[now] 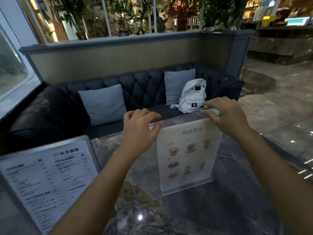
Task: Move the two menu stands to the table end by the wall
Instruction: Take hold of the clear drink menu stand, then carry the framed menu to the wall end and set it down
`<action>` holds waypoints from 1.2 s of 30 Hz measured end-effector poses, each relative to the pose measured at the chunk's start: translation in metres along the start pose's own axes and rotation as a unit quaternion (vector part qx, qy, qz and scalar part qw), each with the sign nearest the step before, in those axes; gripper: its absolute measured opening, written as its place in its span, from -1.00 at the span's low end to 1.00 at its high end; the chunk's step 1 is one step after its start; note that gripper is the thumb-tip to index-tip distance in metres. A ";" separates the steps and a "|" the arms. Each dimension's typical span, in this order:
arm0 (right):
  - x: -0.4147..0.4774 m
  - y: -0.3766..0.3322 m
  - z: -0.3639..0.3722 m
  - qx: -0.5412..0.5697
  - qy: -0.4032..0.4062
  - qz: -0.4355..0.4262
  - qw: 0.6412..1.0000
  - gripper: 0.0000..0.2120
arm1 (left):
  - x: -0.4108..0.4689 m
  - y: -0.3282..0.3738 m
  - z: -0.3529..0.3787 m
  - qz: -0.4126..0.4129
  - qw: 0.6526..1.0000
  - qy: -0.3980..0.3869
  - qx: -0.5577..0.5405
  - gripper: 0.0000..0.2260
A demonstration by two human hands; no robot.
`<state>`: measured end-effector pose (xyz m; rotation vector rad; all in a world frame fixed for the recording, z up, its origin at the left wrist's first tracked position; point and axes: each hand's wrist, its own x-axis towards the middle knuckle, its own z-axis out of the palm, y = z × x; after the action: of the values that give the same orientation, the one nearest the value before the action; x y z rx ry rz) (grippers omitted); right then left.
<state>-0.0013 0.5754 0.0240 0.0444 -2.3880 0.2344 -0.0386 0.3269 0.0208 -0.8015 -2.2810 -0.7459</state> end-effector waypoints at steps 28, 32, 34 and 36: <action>0.039 -0.267 0.096 0.209 -0.169 -0.123 0.955 -0.73 | -0.119 -0.192 -0.207 -0.198 0.966 0.049 0.162 -0.76; 0.033 -0.280 0.108 0.238 -0.212 -0.096 0.943 -0.81 | -0.134 -0.214 -0.216 -0.209 0.966 0.042 0.147 -0.71; 0.030 -0.282 0.111 0.258 -0.216 -0.073 0.939 -0.82 | -0.141 -0.224 -0.215 -0.232 0.964 0.041 0.119 -0.69; 0.028 -0.283 0.115 0.281 -0.206 -0.051 0.936 -0.84 | -0.147 -0.231 -0.212 -0.246 0.965 0.033 0.083 -0.67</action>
<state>-0.0712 0.2770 0.0050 0.5282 -2.6359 0.9317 -0.0301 -0.0183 -0.0099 -0.1248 -2.4669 -0.7638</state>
